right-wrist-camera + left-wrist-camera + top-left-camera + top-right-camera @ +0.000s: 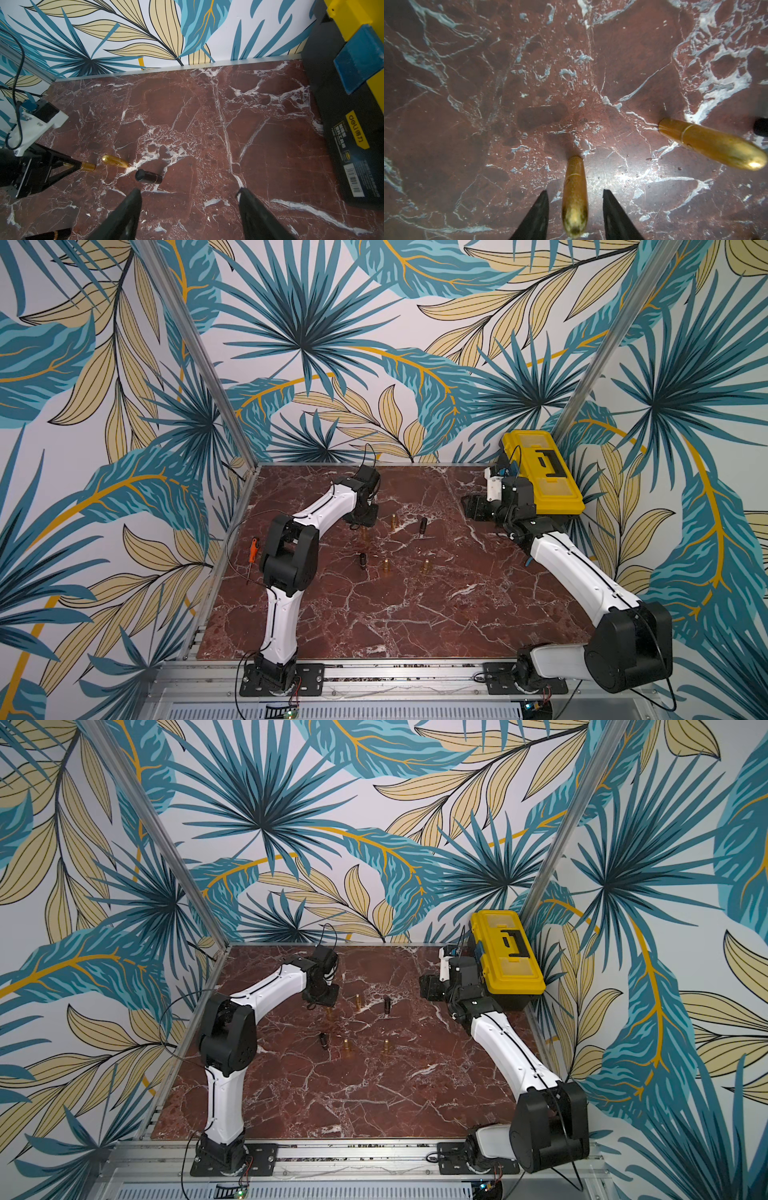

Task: Open the lipstick cap
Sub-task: Pick up the lipstick at the center of the board.

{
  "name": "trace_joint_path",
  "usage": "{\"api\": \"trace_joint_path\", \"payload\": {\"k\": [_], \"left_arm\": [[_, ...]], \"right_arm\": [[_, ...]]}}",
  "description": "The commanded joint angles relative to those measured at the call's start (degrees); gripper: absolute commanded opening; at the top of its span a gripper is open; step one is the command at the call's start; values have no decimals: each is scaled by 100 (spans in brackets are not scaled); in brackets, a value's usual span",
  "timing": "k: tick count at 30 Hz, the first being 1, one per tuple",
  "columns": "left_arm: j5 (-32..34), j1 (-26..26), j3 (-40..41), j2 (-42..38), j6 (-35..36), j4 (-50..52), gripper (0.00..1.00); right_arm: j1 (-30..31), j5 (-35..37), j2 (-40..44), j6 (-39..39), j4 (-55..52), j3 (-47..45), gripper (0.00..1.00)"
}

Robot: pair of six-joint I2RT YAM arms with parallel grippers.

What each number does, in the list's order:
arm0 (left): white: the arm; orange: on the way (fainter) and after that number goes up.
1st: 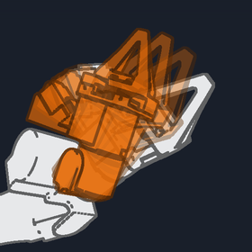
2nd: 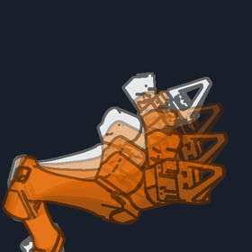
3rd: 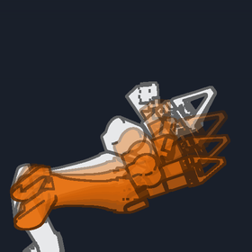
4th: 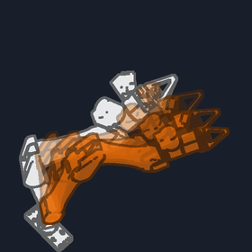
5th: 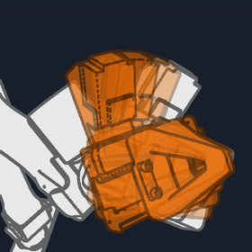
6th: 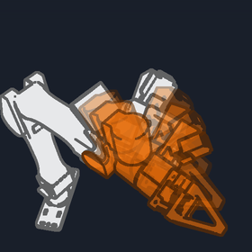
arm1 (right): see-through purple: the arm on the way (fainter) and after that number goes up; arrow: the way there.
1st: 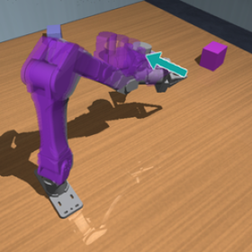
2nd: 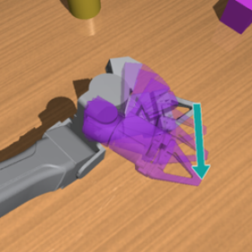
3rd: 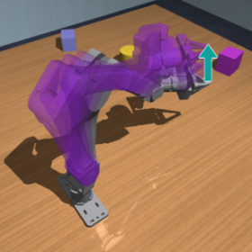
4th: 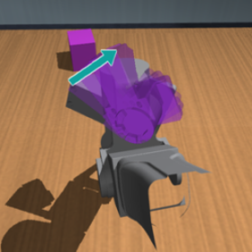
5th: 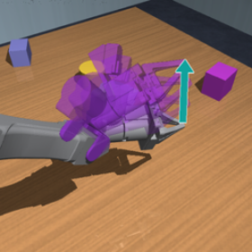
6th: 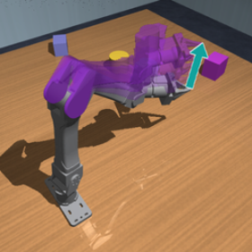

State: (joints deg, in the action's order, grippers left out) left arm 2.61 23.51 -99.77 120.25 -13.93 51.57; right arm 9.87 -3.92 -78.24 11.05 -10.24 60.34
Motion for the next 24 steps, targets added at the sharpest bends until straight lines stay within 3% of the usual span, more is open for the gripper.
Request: {"api": "trace_joint_path", "payload": {"k": [1, 24], "left_arm": [[-63, -30, -4, -62, 13, 37, 42], [44, -34, 1, 108, 132, 116, 20]], "right_arm": [[50, -81, -113, -68, -14, 57, 73], [212, -390, -210, -230, 45, 110, 72]]}}
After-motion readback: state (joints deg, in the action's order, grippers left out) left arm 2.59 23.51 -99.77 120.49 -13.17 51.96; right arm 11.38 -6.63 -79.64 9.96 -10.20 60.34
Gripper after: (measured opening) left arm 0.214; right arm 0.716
